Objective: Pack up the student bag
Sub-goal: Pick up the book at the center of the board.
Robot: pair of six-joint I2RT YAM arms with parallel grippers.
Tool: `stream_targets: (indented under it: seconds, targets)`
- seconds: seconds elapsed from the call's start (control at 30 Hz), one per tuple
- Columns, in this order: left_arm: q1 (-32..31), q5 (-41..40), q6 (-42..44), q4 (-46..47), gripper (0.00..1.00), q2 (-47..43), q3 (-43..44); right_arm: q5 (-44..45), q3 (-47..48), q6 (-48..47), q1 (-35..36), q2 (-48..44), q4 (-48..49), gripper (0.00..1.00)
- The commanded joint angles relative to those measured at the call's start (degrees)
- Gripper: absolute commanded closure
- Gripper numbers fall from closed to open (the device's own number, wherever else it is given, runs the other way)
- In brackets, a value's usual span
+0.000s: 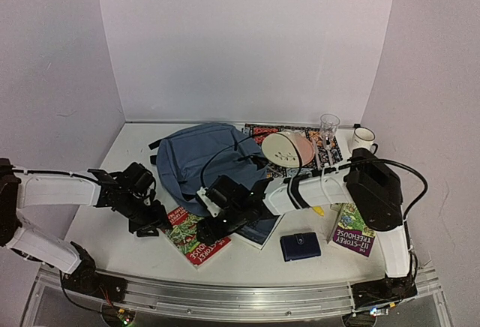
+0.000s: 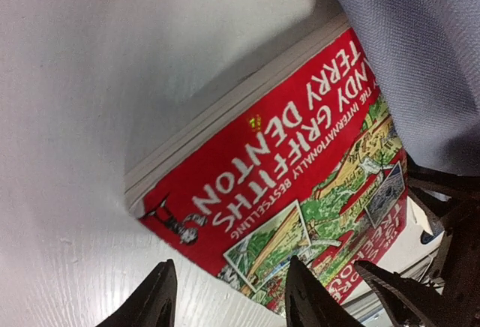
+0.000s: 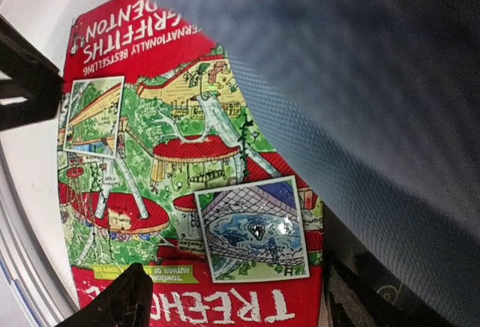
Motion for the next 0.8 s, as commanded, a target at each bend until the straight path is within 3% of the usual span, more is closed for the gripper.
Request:
stream_targets:
  seconds: [0.0,0.27,0.47,0.77]
  targets:
    - [-0.21,3.07,-0.04,7.27,0.56,4.45,-1.08,-3.34,2.13,-0.51,-0.38,3.45,-3.28,0.22]
    - [-0.21,7.6,0.6,13.71,0.76,9.34,-2.94,-12.07,4.71,-1.08,-0.4,4.29,-1.91,0.24]
    - [-0.21,8.89,-0.67,17.45,0.77,9.64,-3.58,-21.1,8.12,0.17,-0.37,4.78,0.54,0.32]
    - [-0.21,8.39,-3.88,21.35,0.77,7.34,-4.99,-25.5,9.41,1.38,-0.4,0.88,4.55,0.48]
